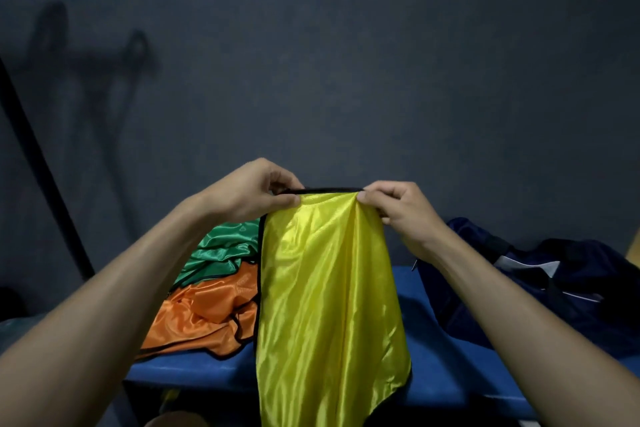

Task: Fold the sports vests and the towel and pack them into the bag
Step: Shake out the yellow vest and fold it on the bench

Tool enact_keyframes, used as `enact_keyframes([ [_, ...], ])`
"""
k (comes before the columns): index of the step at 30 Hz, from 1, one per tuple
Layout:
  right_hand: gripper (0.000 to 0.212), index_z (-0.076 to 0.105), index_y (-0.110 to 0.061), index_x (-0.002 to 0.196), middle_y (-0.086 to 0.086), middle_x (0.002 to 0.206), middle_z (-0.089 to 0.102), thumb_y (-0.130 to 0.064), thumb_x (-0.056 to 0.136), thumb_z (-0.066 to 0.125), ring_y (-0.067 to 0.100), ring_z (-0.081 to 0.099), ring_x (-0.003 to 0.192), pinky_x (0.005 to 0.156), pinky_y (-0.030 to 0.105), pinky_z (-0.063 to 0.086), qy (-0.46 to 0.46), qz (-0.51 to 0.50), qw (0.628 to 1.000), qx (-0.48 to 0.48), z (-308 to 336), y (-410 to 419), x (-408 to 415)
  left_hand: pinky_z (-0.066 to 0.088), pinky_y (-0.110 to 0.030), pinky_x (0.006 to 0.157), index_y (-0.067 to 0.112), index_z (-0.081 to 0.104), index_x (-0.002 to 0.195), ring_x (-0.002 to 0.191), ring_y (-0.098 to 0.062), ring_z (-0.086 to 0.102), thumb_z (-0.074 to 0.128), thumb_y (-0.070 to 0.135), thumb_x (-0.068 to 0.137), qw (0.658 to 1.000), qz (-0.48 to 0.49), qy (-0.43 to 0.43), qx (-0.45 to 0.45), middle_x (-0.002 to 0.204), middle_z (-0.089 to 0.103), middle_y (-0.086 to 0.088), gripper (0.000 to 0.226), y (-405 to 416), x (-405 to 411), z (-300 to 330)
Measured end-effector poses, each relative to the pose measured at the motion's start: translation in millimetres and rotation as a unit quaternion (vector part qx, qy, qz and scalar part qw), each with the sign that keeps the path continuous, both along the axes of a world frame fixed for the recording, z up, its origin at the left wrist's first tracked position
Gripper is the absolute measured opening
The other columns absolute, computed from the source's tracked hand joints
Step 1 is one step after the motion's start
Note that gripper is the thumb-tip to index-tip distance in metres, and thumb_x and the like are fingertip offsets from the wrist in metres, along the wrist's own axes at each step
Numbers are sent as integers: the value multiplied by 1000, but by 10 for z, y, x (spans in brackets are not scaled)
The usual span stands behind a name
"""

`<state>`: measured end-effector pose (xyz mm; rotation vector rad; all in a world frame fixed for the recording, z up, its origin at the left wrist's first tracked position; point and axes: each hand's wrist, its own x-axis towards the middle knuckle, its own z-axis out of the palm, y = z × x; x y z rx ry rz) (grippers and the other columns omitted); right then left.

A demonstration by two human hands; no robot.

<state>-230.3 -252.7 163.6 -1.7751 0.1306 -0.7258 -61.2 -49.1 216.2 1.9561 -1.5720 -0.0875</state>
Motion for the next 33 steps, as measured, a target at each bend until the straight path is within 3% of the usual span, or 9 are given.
enact_keyframes([
  [4, 29, 69, -22, 64, 0, 72, 59, -35, 90, 70, 12, 56, 72, 74, 27, 44, 70, 107, 991, -45, 124, -59, -132, 54, -42, 95, 6, 75, 109, 101, -27, 71, 64, 16, 98, 979, -32, 199, -31, 107, 75, -13, 19, 32, 110, -63],
  [7, 30, 73, -4, 74, 13, 75, 64, -29, 90, 74, 19, 56, 70, 67, 30, 43, 83, 121, 982, -115, 85, -43, -193, 57, -33, 79, 2, 73, 113, 89, -23, 68, 62, 17, 93, 936, -46, 340, -74, 101, 72, -16, 27, 30, 152, -65],
  [9, 31, 70, -1, 71, 7, 65, 59, -25, 91, 76, 12, 50, 60, 59, 28, 38, 84, 103, 964, -231, -14, -38, -202, 57, -26, 69, 5, 74, 110, 81, -17, 67, 62, 16, 92, 929, -45, 357, -85, 95, 72, -10, 25, 15, 145, -54],
  [12, 42, 58, -12, 62, 3, 57, 52, -34, 96, 69, 16, 47, 52, 54, 34, 37, 89, 16, 873, -480, -181, -117, -127, 54, -24, 67, 8, 75, 107, 79, -15, 65, 62, 17, 92, 942, -42, 322, -81, 92, 71, -8, 22, 14, 112, -44],
  [14, 43, 59, -12, 63, 3, 60, 55, -39, 96, 66, 17, 52, 56, 56, 38, 41, 94, -25, 849, -519, -244, -227, -110, 51, -31, 75, 13, 78, 105, 85, -20, 65, 63, 20, 92, 950, -33, 297, -91, 96, 71, -12, 20, 33, 118, -52],
  [19, 24, 78, -18, 74, -7, 73, 73, -36, 91, 75, 5, 65, 67, 65, 27, 50, 111, -57, 926, -355, -298, -466, -209, 52, -43, 87, 13, 78, 106, 92, -25, 69, 63, 15, 98, 960, 11, 253, -118, 106, 73, -20, 18, 105, 165, -92],
  [24, 18, 72, -12, 73, -2, 73, 66, -22, 86, 78, 9, 58, 70, 67, 27, 44, -32, -64, 997, -35, 4, -525, -198, 56, -32, 85, 14, 77, 101, 89, -15, 72, 65, 17, 98, 989, 56, 125, -56, 97, 78, -3, 13, 91, 212, -201],
  [28, 36, 56, -8, 69, -2, 62, 51, -30, 86, 78, 8, 48, 56, 52, 19, 40, 25, -17, 998, -53, 284, -446, -226, 53, -26, 78, 16, 77, 98, 85, -12, 71, 66, 20, 98, 996, 52, 73, -27, 93, 77, -1, 12, 85, 254, -246],
  [33, 52, 44, -10, 60, 8, 64, 35, -43, 79, 80, 14, 34, 57, 53, 23, 28, 99, 9, 985, -138, 255, -505, -317, 52, -30, 77, 7, 76, 101, 85, -16, 66, 62, 15, 100, 951, 108, 232, -173, 93, 73, -7, 15, 61, 326, -262],
])
